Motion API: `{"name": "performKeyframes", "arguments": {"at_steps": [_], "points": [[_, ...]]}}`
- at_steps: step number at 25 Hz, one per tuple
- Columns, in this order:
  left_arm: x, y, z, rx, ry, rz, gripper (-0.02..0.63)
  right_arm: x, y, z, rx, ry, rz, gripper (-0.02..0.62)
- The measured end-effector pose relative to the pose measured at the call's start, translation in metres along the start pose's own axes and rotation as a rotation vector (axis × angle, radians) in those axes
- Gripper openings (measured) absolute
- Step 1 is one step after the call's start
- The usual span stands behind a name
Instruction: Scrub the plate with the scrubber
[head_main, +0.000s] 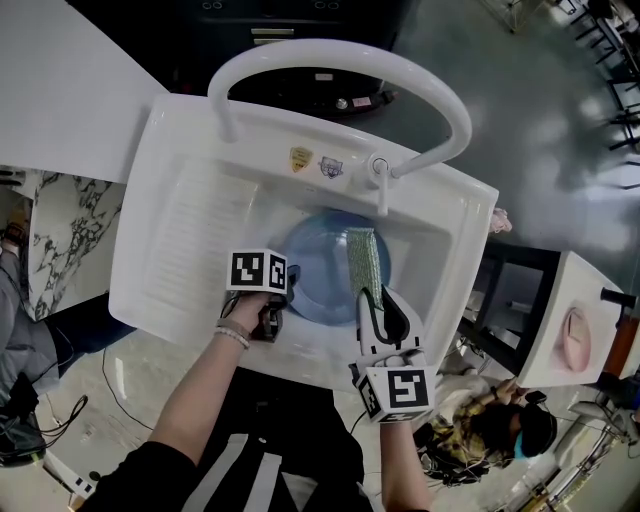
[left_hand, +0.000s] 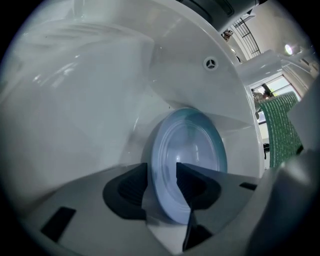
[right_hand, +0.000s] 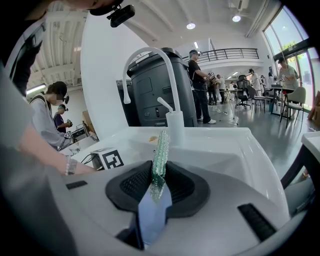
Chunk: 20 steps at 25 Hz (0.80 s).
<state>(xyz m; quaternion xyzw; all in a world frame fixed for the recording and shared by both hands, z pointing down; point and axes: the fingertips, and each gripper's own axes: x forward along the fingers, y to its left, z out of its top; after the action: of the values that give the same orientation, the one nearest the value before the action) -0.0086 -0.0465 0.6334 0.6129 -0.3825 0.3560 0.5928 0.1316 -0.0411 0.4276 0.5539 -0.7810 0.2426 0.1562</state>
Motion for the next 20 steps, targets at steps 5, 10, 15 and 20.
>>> {"name": "performKeyframes", "arguments": {"at_steps": [5, 10, 15, 20], "points": [[0.007, 0.0, 0.0, 0.004, 0.01, -0.007, 0.169, 0.0, -0.001, -0.003, 0.006, 0.01, -0.005, 0.091], [0.01, 0.002, -0.002, 0.016, 0.022, -0.014, 0.132, 0.001, -0.005, -0.003, 0.007, 0.005, -0.018, 0.091], [0.009, 0.005, 0.0, 0.025, 0.023, -0.001, 0.067, 0.008, -0.006, -0.008, 0.004, 0.018, -0.024, 0.091], [0.002, 0.001, 0.002, 0.015, 0.002, -0.048, 0.034, 0.014, -0.004, -0.012, -0.043, 0.034, -0.018, 0.091]]}}
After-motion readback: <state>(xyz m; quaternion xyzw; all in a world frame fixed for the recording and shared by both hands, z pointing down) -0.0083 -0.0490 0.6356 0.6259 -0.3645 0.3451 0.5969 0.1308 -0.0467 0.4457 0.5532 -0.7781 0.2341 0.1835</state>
